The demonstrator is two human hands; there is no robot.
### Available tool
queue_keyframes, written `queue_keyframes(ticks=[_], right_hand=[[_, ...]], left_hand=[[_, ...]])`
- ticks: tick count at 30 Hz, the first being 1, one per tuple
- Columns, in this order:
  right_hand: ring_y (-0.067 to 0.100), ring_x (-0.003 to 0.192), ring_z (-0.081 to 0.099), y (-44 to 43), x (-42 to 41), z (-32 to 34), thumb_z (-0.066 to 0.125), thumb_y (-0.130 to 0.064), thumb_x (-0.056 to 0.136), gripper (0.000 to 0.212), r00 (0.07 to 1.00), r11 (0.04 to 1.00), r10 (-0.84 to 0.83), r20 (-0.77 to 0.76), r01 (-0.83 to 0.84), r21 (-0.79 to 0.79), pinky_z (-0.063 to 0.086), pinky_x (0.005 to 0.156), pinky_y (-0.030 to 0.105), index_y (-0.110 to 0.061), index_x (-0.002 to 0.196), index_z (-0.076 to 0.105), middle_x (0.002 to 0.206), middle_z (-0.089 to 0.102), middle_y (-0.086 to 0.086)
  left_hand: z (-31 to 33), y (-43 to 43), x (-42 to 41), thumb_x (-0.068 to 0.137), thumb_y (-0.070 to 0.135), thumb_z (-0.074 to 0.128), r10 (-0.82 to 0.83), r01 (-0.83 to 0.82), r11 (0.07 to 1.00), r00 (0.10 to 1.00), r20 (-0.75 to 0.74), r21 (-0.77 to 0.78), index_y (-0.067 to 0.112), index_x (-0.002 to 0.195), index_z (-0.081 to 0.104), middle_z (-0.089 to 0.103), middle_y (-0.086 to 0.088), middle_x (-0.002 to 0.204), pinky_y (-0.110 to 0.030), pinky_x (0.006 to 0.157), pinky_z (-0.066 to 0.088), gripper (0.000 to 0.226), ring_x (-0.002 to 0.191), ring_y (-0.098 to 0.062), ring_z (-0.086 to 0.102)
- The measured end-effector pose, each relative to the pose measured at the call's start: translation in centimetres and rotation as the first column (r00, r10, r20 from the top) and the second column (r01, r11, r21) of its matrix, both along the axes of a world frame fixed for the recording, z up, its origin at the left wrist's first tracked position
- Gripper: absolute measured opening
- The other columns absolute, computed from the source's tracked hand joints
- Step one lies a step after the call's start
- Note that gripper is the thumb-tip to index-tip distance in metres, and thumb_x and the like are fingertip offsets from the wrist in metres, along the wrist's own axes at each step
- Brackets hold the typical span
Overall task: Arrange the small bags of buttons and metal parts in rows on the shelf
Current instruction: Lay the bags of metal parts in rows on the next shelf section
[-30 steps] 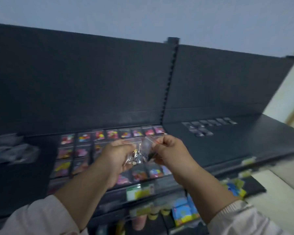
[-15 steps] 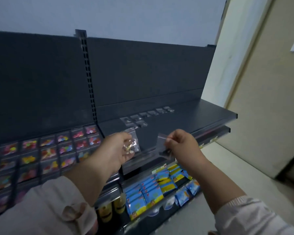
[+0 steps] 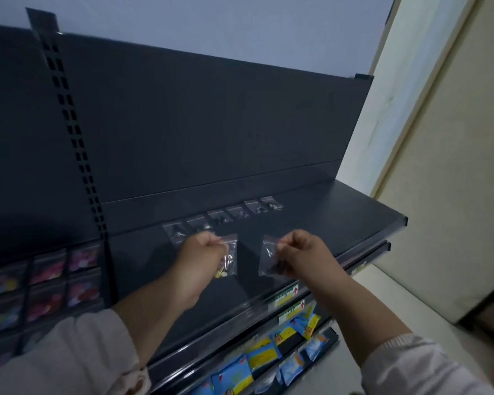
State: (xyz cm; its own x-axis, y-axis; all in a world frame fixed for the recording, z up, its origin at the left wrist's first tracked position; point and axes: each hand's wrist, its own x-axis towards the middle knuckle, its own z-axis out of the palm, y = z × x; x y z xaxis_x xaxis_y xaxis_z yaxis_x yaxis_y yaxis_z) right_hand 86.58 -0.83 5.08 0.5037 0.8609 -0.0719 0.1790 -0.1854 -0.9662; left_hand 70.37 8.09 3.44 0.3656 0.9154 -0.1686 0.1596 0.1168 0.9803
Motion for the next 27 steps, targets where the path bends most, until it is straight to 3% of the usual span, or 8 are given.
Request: queue_keyframes(ticks=[5, 11, 14, 17, 20, 22, 24, 27], right_hand=[[0.018, 0.055, 0.061, 4.3, 4.5, -1.2, 0.054, -0.003, 0.090, 0.020, 0.998, 0.998, 0.064, 0.028, -0.064, -0.016, 0.052, 0.057, 0.029, -0.010, 0.072, 0.056, 0.062, 0.068, 0.008], [0.019, 0.052, 0.054, 10.1, 9.4, -3.1, 0.051, 0.002, 0.090, 0.021, 0.975, 0.974, 0.221, 0.006, -0.220, -0.060, 0.047, 0.055, 0.030, -0.008, 0.071, 0.053, 0.055, 0.063, 0.005], [0.014, 0.049, 0.049, 13.0, 11.8, -4.2, 0.052, -0.001, 0.090, 0.022, 0.946, 0.941, 0.320, 0.052, -0.311, -0.131, 0.044, 0.054, 0.027, -0.011, 0.070, 0.054, 0.053, 0.056, 0.002], [0.010, 0.046, 0.045, 15.5, 13.6, -5.3, 0.054, -0.005, 0.090, 0.024, 0.904, 0.898, 0.417, 0.089, -0.396, -0.189, 0.043, 0.051, 0.024, -0.016, 0.068, 0.054, 0.054, 0.051, 0.000], [0.008, 0.049, 0.048, 17.4, 14.9, -6.2, 0.053, -0.006, 0.091, 0.024, 0.859, 0.854, 0.499, 0.115, -0.465, -0.232, 0.045, 0.055, 0.024, -0.018, 0.070, 0.056, 0.061, 0.057, -0.001], [0.010, 0.064, 0.056, 18.4, 15.6, -6.6, 0.053, -0.007, 0.090, 0.015, 0.800, 0.827, 0.555, 0.228, -0.499, -0.260, 0.047, 0.065, 0.023, -0.018, 0.084, 0.061, 0.081, 0.065, 0.002], [0.015, 0.093, 0.061, 19.0, 16.2, -6.9, 0.054, -0.011, 0.089, 0.024, 0.671, 0.818, 0.574, 0.469, -0.488, -0.304, 0.044, 0.083, 0.021, -0.019, 0.110, 0.062, 0.108, 0.064, 0.000], [0.018, 0.114, 0.052, 18.5, 17.1, -7.2, 0.055, -0.013, 0.089, 0.031, 0.492, 0.811, 0.510, 0.706, -0.549, -0.202, 0.033, 0.091, 0.015, -0.018, 0.120, 0.059, 0.121, 0.058, -0.001]], left_hand=[[-1.2, 2.7, 3.7, 0.086, 0.006, 0.055, 0.056, -0.050, 0.996, 0.996, -0.072, 0.073, 0.014, 0.075, 0.060, 0.059, -0.003, 0.064, -0.028, 0.059, 0.042, 0.015, 0.058, -0.016, 0.050], [-2.8, 5.6, 8.1, 0.082, 0.002, 0.052, 0.171, -0.144, 0.979, 0.966, -0.195, 0.142, 0.015, 0.073, 0.059, 0.067, -0.011, 0.070, -0.027, 0.055, 0.044, 0.017, 0.059, -0.022, 0.058], [-3.6, 6.6, 10.7, 0.082, 0.001, 0.052, 0.251, -0.208, 0.962, 0.928, -0.276, 0.177, 0.019, 0.072, 0.058, 0.064, -0.004, 0.069, -0.022, 0.051, 0.043, 0.022, 0.057, -0.017, 0.056], [-4.4, 7.7, 12.8, 0.082, 0.007, 0.056, 0.314, -0.217, 0.938, 0.864, -0.394, 0.270, 0.021, 0.077, 0.061, 0.063, 0.006, 0.075, -0.023, 0.060, 0.048, 0.016, 0.069, -0.011, 0.060], [-4.8, 8.1, 14.2, 0.086, 0.014, 0.056, 0.345, -0.198, 0.922, 0.810, -0.475, 0.332, 0.025, 0.088, 0.060, 0.066, 0.006, 0.085, -0.019, 0.057, 0.043, 0.011, 0.075, -0.007, 0.060], [-5.1, 8.1, 14.6, 0.088, 0.018, 0.056, 0.384, -0.155, 0.896, 0.742, -0.549, 0.417, 0.025, 0.104, 0.057, 0.065, 0.005, 0.100, -0.023, 0.068, 0.042, 0.017, 0.088, -0.010, 0.059], [-5.5, 7.7, 14.5, 0.087, 0.021, 0.058, 0.460, -0.096, 0.843, 0.639, -0.617, 0.529, 0.024, 0.120, 0.053, 0.058, 0.002, 0.114, -0.026, 0.083, 0.044, 0.033, 0.102, -0.015, 0.055], [-5.7, 7.3, 14.3, 0.078, 0.015, 0.067, 0.547, 0.042, 0.737, 0.550, -0.632, 0.674, 0.015, 0.115, 0.060, 0.060, -0.004, 0.110, -0.033, 0.084, 0.047, 0.038, 0.100, -0.024, 0.057]])
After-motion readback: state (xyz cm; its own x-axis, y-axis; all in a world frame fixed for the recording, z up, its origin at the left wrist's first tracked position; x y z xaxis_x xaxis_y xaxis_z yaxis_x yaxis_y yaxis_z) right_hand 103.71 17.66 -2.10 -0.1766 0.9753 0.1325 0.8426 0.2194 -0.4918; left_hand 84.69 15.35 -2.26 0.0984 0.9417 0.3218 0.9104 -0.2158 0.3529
